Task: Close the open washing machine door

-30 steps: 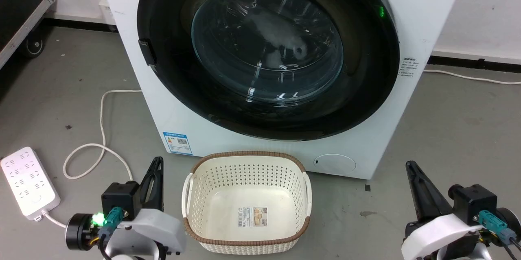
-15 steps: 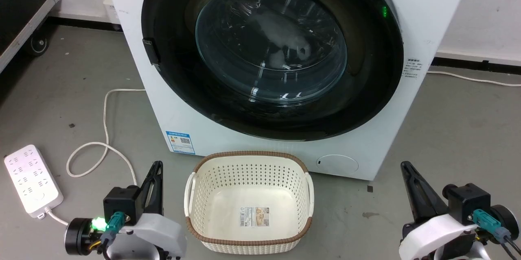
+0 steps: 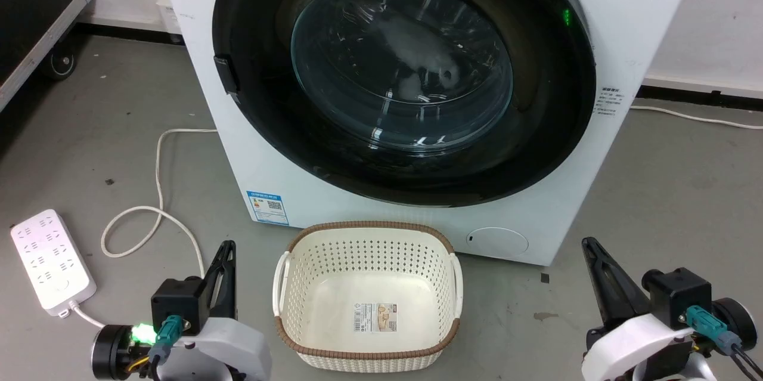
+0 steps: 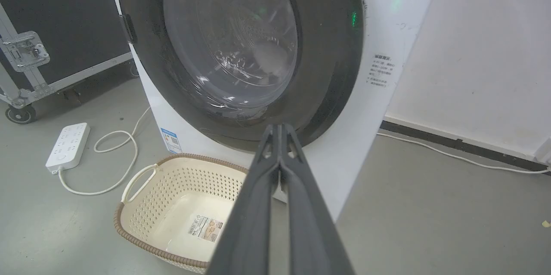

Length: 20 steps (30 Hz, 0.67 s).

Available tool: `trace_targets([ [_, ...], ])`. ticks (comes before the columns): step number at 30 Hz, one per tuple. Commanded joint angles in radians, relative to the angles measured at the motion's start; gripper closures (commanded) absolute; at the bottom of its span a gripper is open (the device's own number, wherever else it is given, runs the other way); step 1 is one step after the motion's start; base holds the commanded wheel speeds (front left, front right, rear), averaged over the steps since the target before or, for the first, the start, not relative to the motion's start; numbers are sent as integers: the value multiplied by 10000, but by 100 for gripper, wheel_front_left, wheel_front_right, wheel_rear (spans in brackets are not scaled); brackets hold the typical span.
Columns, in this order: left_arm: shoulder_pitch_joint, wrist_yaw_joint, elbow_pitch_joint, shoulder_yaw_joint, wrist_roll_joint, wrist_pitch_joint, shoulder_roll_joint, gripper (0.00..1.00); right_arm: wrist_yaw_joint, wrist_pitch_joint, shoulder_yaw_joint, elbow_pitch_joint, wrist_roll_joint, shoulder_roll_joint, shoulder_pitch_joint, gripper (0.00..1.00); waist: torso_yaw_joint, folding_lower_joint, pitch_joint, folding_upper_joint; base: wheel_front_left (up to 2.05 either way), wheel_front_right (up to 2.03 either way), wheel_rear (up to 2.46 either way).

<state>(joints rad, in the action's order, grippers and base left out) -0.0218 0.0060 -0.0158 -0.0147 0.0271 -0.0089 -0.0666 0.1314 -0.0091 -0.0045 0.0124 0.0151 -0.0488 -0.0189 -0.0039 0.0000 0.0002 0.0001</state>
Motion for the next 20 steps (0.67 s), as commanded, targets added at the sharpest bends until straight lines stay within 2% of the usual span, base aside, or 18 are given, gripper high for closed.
trace_targets([
  [1, 153, -36, 85, 72, -133, 45, 89, 100, -7, 42, 20, -93, -89, -14, 182, 100, 9, 0, 0, -1, 0, 0, 0],
  [20, 218, -60, 158, 147, -271, 89, 164, 100, -7, 91, 45, -124, -151, -14, 189, 100, 39, 0, -2, -1, 0, 0, 0],
])
